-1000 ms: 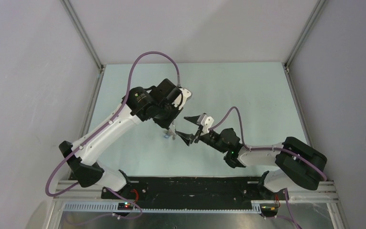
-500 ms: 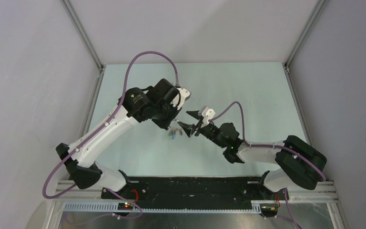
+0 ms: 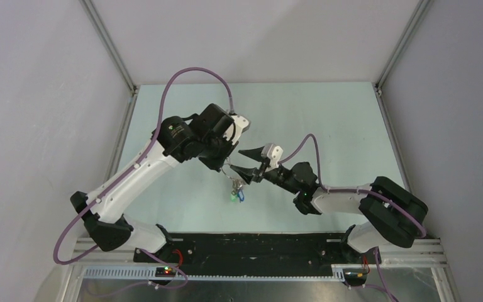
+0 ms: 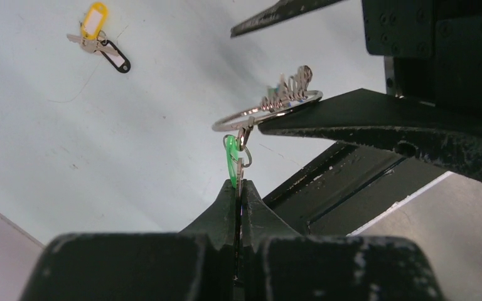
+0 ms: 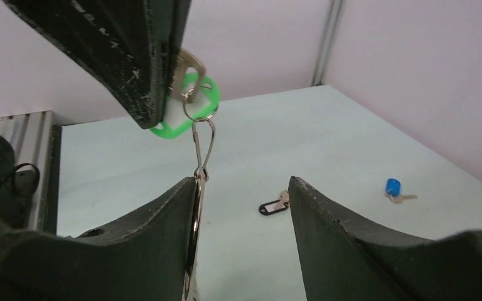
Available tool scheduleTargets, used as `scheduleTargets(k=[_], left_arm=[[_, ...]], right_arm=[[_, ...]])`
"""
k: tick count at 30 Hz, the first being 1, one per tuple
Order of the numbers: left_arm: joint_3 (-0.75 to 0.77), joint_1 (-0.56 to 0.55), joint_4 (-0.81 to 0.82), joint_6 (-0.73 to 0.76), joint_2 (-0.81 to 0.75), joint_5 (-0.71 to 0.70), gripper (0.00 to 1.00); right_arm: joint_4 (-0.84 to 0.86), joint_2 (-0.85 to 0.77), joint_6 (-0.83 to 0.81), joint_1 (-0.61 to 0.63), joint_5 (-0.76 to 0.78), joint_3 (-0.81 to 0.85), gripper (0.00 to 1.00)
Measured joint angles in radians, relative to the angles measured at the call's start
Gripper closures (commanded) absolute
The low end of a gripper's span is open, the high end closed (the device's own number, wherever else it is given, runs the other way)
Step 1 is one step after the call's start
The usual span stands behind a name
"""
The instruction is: Remove the keys from the keyring
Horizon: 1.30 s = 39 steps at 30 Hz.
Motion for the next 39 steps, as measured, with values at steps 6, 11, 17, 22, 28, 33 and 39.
scheduleTargets(k=[6, 11, 17, 22, 28, 33, 39], left_arm=[[0.0, 0.0, -0.001, -0.007, 0.0, 0.02, 1.0], [0.0, 0.0, -0.002, -0.009, 0.0, 0.026, 1.0], [0.0, 0.0, -0.003, -0.013, 0.0, 0.026, 1.0], [0.004, 0.0, -0.004, -0.015, 0.0, 0.026, 1.0], [0.019, 0.0, -0.012, -0.016, 0.002, 0.026, 1.0], [0.029, 0.0, -0.013, -0.016, 0.002, 0.026, 1.0], [0.034, 0.0, -0.013, -0.016, 0.002, 0.026, 1.0]], right_arm=[[0.06, 0.043, 0.001, 0.009, -0.032, 0.002, 0.43], [0.071, 0.057, -0.003, 0.011, -0.039, 0.018, 0.47], [0.074, 0.063, -0.01, 0.022, -0.039, 0.04, 0.49], [0.079, 0.078, -0.012, 0.032, -0.039, 0.064, 0.56], [0.078, 0.08, -0.024, 0.044, -0.035, 0.074, 0.58], [0.069, 0.084, -0.04, 0.061, -0.016, 0.074, 0.57], [0.067, 0.1, -0.057, 0.072, 0.023, 0.074, 0.67]])
